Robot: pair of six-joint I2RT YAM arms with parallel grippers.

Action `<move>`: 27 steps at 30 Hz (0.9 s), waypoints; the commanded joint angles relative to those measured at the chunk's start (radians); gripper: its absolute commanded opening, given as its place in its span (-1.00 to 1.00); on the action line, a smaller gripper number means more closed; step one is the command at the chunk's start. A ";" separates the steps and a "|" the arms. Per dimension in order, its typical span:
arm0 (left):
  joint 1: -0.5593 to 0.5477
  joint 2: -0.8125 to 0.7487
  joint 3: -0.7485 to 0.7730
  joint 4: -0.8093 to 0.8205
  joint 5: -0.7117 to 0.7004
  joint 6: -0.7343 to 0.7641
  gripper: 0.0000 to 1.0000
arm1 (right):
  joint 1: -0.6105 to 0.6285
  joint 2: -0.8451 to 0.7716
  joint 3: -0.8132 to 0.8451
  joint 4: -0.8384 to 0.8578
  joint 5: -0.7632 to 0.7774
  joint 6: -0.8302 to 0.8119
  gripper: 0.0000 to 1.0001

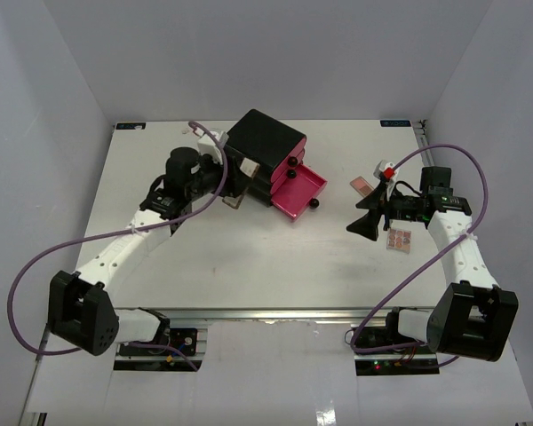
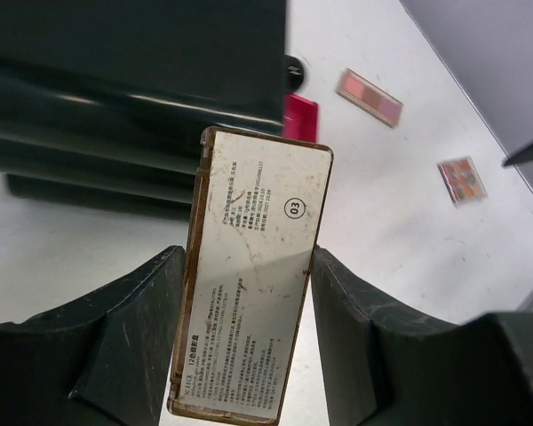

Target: Organize the makeup

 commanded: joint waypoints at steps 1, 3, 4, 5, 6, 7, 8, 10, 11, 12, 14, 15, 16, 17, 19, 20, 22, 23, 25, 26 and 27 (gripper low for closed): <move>-0.169 -0.004 0.071 0.018 -0.074 0.008 -1.00 | -0.012 -0.012 -0.004 0.009 -0.034 -0.014 0.92; -0.245 0.040 0.099 0.026 -0.120 0.016 -1.00 | -0.017 -0.012 -0.003 0.009 -0.034 -0.014 0.92; -0.278 0.064 0.128 0.029 -0.136 0.026 -1.00 | -0.021 -0.012 -0.003 0.009 -0.033 -0.013 0.92; -0.311 0.094 0.150 0.032 -0.157 0.035 -1.00 | -0.024 -0.012 -0.003 0.009 -0.033 -0.013 0.93; -0.345 0.131 0.164 0.034 -0.182 0.043 -1.00 | -0.026 -0.012 -0.003 0.009 -0.034 -0.013 0.93; -0.372 0.151 0.192 0.035 -0.194 0.059 -1.00 | -0.030 -0.010 -0.003 0.010 -0.035 -0.013 0.92; -0.392 0.181 0.218 0.036 -0.210 0.073 -1.00 | -0.033 -0.009 -0.003 0.010 -0.036 -0.012 0.92; -0.420 0.252 0.268 0.036 -0.242 0.098 -1.00 | -0.040 -0.008 -0.004 0.009 -0.037 -0.010 0.92; -0.431 0.288 0.294 0.036 -0.259 0.112 -1.00 | -0.043 -0.007 -0.004 0.009 -0.037 -0.010 0.92; -0.442 0.323 0.320 0.036 -0.279 0.127 -1.00 | -0.046 -0.006 -0.004 0.009 -0.037 -0.011 0.92; -0.463 0.407 0.365 0.032 -0.329 0.157 -1.00 | -0.049 -0.005 -0.004 0.009 -0.039 -0.011 0.92; -0.471 0.439 0.391 0.031 -0.350 0.176 -1.00 | -0.050 -0.003 -0.004 0.009 -0.039 -0.011 0.92; -0.476 0.468 0.419 0.030 -0.370 0.199 -1.00 | -0.051 -0.001 -0.005 0.009 -0.039 -0.011 0.92; -0.480 0.494 0.449 0.030 -0.388 0.224 -1.00 | -0.052 0.000 -0.006 0.009 -0.040 -0.011 0.92; -0.489 0.554 0.482 0.026 -0.441 0.252 -1.00 | -0.052 0.002 -0.004 0.009 -0.043 -0.011 0.92; -0.493 0.577 0.509 0.024 -0.461 0.279 -1.00 | -0.052 0.004 -0.004 0.009 -0.043 -0.011 0.92; -0.501 0.622 0.545 0.023 -0.499 0.308 -1.00 | -0.052 0.007 -0.004 0.009 -0.043 -0.010 0.92; -0.503 0.652 0.565 0.024 -0.520 0.324 -1.00 | -0.052 0.007 -0.004 0.009 -0.042 -0.010 0.92; -0.508 0.690 0.591 0.027 -0.552 0.340 -1.00 | -0.054 0.011 -0.004 0.009 -0.040 -0.010 0.92; -0.509 0.711 0.605 0.030 -0.560 0.350 -1.00 | -0.054 0.012 -0.004 0.009 -0.040 -0.010 0.93; -0.510 0.727 0.614 0.035 -0.572 0.360 -1.00 | -0.054 0.014 -0.004 0.009 -0.039 -0.009 0.93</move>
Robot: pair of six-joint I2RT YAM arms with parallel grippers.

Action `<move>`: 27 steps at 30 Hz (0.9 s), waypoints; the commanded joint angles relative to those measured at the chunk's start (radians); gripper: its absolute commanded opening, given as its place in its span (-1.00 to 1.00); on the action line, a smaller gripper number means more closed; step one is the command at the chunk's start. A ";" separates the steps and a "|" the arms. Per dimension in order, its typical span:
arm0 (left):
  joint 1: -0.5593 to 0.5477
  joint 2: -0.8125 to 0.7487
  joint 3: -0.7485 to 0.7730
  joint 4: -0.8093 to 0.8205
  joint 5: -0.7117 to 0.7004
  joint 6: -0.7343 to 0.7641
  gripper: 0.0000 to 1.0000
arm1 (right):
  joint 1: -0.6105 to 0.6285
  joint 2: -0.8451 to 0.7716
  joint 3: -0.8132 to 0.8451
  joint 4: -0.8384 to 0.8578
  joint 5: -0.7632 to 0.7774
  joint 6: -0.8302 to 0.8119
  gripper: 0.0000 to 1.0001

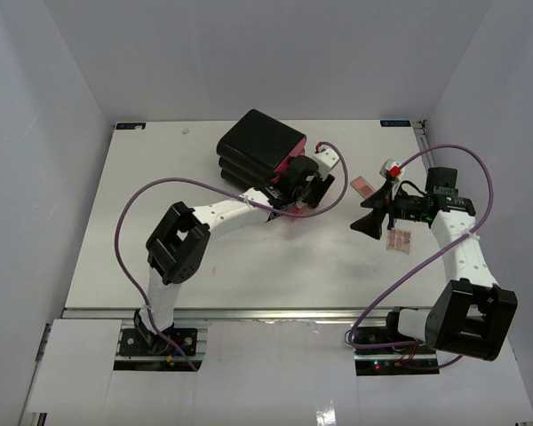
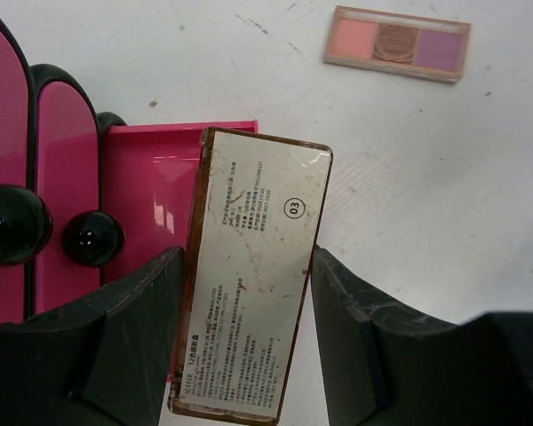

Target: Organize the makeup

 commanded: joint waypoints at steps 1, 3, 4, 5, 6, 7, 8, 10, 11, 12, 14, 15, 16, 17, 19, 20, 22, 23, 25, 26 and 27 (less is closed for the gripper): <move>-0.011 0.035 0.083 0.035 -0.110 0.086 -1.00 | -0.006 0.010 -0.004 0.008 -0.024 -0.009 0.93; -0.010 0.062 0.094 0.045 -0.128 0.113 -1.00 | -0.007 0.012 -0.004 0.008 -0.023 -0.009 0.93; -0.010 0.077 0.101 0.049 -0.138 0.129 -1.00 | -0.007 0.013 -0.004 0.008 -0.023 -0.009 0.93; -0.010 0.092 0.107 0.053 -0.149 0.145 -1.00 | -0.007 0.015 -0.004 0.008 -0.023 -0.009 0.93; -0.011 0.104 0.111 0.057 -0.166 0.157 -1.00 | -0.007 0.016 -0.004 0.008 -0.022 -0.008 0.93; -0.012 0.116 0.115 0.061 -0.183 0.169 -1.00 | -0.007 0.016 -0.004 0.008 -0.021 -0.007 0.93; -0.012 0.128 0.117 0.062 -0.189 0.186 -1.00 | -0.007 0.016 -0.004 0.008 -0.021 -0.008 0.93; -0.011 0.143 0.118 0.071 -0.210 0.202 -1.00 | -0.010 0.017 -0.005 0.009 -0.021 -0.007 0.93; -0.010 0.148 0.117 0.075 -0.219 0.207 -1.00 | -0.010 0.018 -0.006 0.008 -0.022 -0.007 0.93; -0.010 0.151 0.116 0.078 -0.224 0.210 -0.99 | -0.010 0.019 -0.006 0.009 -0.023 -0.008 0.93; -0.011 0.156 0.115 0.080 -0.229 0.213 -0.95 | -0.010 0.021 -0.006 0.010 -0.023 -0.007 0.93; -0.011 0.160 0.114 0.080 -0.227 0.212 -0.89 | -0.010 0.022 -0.006 0.010 -0.023 -0.007 0.93; -0.010 0.163 0.114 0.080 -0.224 0.212 -0.84 | -0.009 0.022 -0.007 0.010 -0.023 -0.007 0.93; -0.010 0.164 0.113 0.077 -0.221 0.209 -0.76 | -0.009 0.023 -0.007 0.010 -0.023 -0.007 0.93; -0.012 0.163 0.111 0.069 -0.212 0.195 -0.56 | -0.010 0.023 -0.007 0.010 -0.021 -0.009 0.93; -0.011 0.160 0.109 0.066 -0.211 0.190 -0.38 | -0.010 0.023 -0.007 0.010 -0.020 -0.009 0.93; -0.010 0.153 0.103 0.061 -0.210 0.177 -0.10 | -0.010 0.022 -0.008 0.010 -0.020 -0.009 0.93; -0.010 0.148 0.100 0.060 -0.211 0.169 0.01 | -0.010 0.021 -0.009 0.010 -0.020 -0.009 0.93; -0.011 0.132 0.093 0.057 -0.208 0.157 0.28 | -0.011 0.023 -0.009 0.010 -0.020 -0.008 0.93; -0.010 0.127 0.091 0.056 -0.207 0.154 0.36 | -0.012 0.023 -0.009 0.010 -0.020 -0.009 0.93; -0.011 0.125 0.090 0.054 -0.206 0.150 0.40 | -0.012 0.023 -0.009 0.010 -0.020 -0.009 0.93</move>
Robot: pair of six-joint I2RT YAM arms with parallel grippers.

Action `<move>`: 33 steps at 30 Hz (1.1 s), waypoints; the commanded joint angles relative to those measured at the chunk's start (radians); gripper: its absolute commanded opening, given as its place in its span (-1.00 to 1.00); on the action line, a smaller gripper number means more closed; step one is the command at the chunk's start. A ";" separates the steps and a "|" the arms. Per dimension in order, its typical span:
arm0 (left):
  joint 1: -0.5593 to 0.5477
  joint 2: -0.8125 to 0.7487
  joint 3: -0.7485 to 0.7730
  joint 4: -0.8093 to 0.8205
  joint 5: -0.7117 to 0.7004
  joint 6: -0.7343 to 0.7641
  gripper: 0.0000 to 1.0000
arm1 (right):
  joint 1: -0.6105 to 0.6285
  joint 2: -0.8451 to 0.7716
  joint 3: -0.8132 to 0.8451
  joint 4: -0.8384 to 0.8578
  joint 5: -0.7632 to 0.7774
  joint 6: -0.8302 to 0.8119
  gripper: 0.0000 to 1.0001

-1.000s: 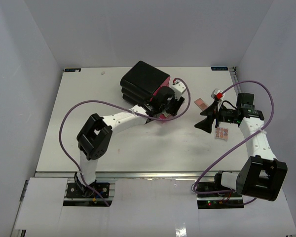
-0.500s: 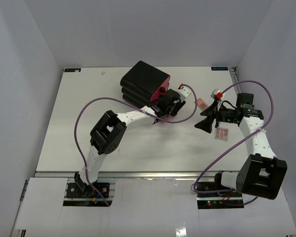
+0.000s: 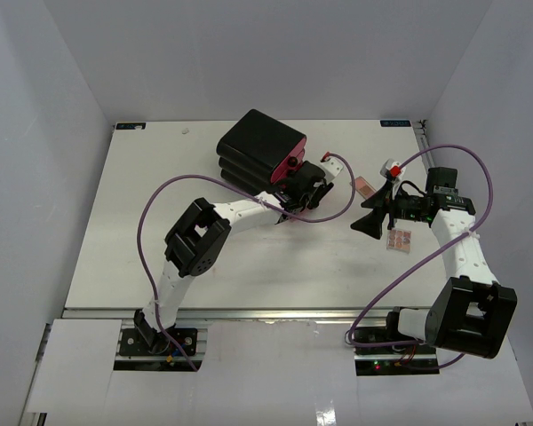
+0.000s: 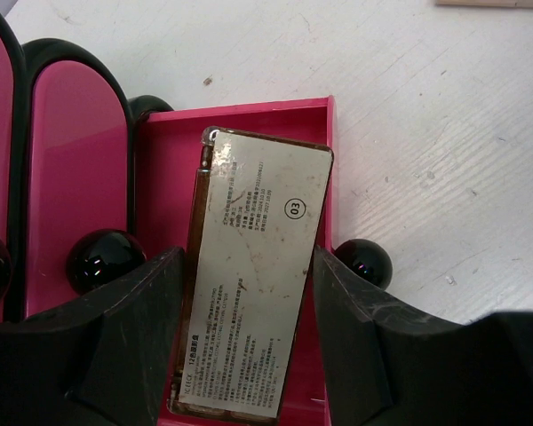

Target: Organize the makeup

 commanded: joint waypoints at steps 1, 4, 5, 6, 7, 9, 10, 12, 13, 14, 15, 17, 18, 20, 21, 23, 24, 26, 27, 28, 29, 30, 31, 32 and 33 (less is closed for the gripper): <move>-0.006 -0.065 0.011 0.002 -0.004 -0.032 0.48 | -0.007 0.007 -0.009 0.010 -0.020 -0.009 0.93; -0.007 -0.074 0.011 -0.007 0.005 -0.040 0.60 | -0.013 0.008 -0.010 0.010 -0.020 -0.009 0.93; -0.006 -0.077 0.012 -0.010 0.011 -0.044 0.64 | -0.015 0.008 -0.010 0.010 -0.020 -0.009 0.93; -0.006 -0.081 0.012 -0.012 0.016 -0.048 0.68 | -0.017 0.008 -0.011 0.010 -0.020 -0.009 0.93; -0.006 -0.086 0.012 -0.015 0.020 -0.050 0.69 | -0.019 0.008 -0.011 0.010 -0.020 -0.008 0.93; -0.007 -0.096 0.013 -0.025 0.031 -0.060 0.70 | -0.022 0.008 -0.012 0.010 -0.019 -0.008 0.93; -0.009 -0.103 0.014 -0.031 0.037 -0.067 0.71 | -0.023 0.008 -0.012 0.011 -0.018 -0.009 0.93; -0.015 -0.121 0.014 -0.036 0.052 -0.073 0.71 | -0.023 0.010 -0.014 0.012 -0.014 -0.009 0.93; -0.018 -0.134 0.013 -0.040 0.063 -0.076 0.70 | -0.023 0.012 -0.015 0.013 -0.009 -0.009 0.93; -0.024 -0.155 0.011 -0.044 0.079 -0.080 0.70 | -0.026 0.014 -0.015 0.014 0.000 -0.009 0.93; -0.028 -0.178 0.007 -0.048 0.096 -0.086 0.70 | -0.027 0.016 -0.016 0.015 0.004 -0.008 0.93; -0.032 -0.244 -0.005 -0.065 0.149 -0.099 0.70 | -0.029 0.017 -0.019 0.020 0.028 -0.004 0.93; -0.033 -0.273 -0.023 -0.071 0.175 -0.111 0.70 | -0.029 0.015 -0.022 0.028 0.045 0.002 0.93; -0.032 -0.343 -0.066 -0.078 0.225 -0.121 0.71 | -0.031 0.010 -0.036 0.059 0.097 0.027 0.93; -0.032 -0.400 -0.088 -0.085 0.257 -0.124 0.74 | -0.032 0.006 -0.043 0.070 0.119 0.039 0.93; -0.032 -0.496 -0.176 -0.100 0.296 -0.133 0.80 | -0.032 -0.003 -0.060 0.099 0.205 0.072 0.93; -0.029 -0.548 -0.217 -0.110 0.309 -0.141 0.84 | -0.032 -0.009 -0.064 0.120 0.248 0.088 0.94; -0.010 -0.660 -0.287 -0.130 0.346 -0.156 0.90 | -0.031 -0.021 -0.076 0.172 0.332 0.146 0.86; 0.003 -0.722 -0.323 -0.139 0.366 -0.167 0.92 | -0.031 -0.029 -0.082 0.202 0.380 0.170 0.81; 0.019 -0.770 -0.367 -0.145 0.386 -0.185 0.94 | -0.030 -0.034 -0.088 0.221 0.437 0.186 0.81; 0.039 -0.820 -0.427 -0.153 0.426 -0.214 0.96 | -0.030 -0.036 -0.092 0.229 0.511 0.187 0.81; 0.058 -0.866 -0.473 -0.157 0.459 -0.236 0.96 | -0.030 -0.036 -0.092 0.233 0.565 0.189 0.80; 0.089 -0.922 -0.519 -0.157 0.494 -0.250 0.96 | -0.030 -0.030 -0.088 0.229 0.620 0.190 0.80; 0.127 -0.986 -0.573 -0.156 0.532 -0.261 0.96 | -0.029 -0.021 -0.085 0.221 0.686 0.192 0.80; 0.151 -1.004 -0.589 -0.152 0.551 -0.266 0.96 | -0.028 -0.013 -0.081 0.215 0.740 0.193 0.81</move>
